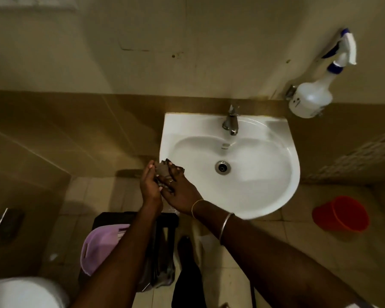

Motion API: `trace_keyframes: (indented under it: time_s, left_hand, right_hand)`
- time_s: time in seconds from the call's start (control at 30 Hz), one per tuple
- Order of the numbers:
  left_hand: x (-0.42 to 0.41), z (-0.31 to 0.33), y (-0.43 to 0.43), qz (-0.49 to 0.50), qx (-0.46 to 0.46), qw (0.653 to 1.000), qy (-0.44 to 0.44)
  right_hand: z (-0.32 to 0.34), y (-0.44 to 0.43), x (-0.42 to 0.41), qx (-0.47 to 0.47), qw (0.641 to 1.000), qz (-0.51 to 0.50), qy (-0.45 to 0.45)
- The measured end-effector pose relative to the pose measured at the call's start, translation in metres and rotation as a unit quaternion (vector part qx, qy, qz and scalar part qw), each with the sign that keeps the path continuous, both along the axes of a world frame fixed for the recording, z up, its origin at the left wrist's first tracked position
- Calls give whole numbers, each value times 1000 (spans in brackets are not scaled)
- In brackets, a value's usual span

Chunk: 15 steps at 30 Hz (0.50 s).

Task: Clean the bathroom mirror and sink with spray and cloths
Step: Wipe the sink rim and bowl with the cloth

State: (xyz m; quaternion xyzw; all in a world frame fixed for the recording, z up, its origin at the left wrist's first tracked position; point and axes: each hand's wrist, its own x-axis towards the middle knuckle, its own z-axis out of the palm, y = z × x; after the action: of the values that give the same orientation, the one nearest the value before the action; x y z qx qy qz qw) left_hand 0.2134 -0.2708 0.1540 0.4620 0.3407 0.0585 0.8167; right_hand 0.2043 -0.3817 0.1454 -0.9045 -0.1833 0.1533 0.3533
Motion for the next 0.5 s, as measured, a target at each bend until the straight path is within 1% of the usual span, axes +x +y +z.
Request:
trace_keyframes:
  time_s: [0.1, 0.17, 0.23, 0.3, 0.37, 0.5]
  left_hand:
    - [-23, -1, -8, 7, 2, 1000, 5]
    - [-33, 0, -12, 9, -9, 1000, -1]
    - [-39, 4, -16, -2, -1, 1000, 0]
    - [-43, 8, -17, -3, 16, 1000, 0]
    - [-41, 8, -16, -6, 38, 999, -1]
    - [-38, 2, -10, -23, 87, 996, -3]
  right_hand:
    - [-2, -14, -21, -22, 999, 22, -26]
    - [1, -28, -32, -35, 999, 17, -32]
    - [6, -42, -40, -38, 999, 10, -27]
    - [6, -50, -47, -45, 998, 21, -25]
    - [2, -50, -49, -69, 996, 37, -42]
    - [-11, -26, -31, -101, 994, 34, -35]
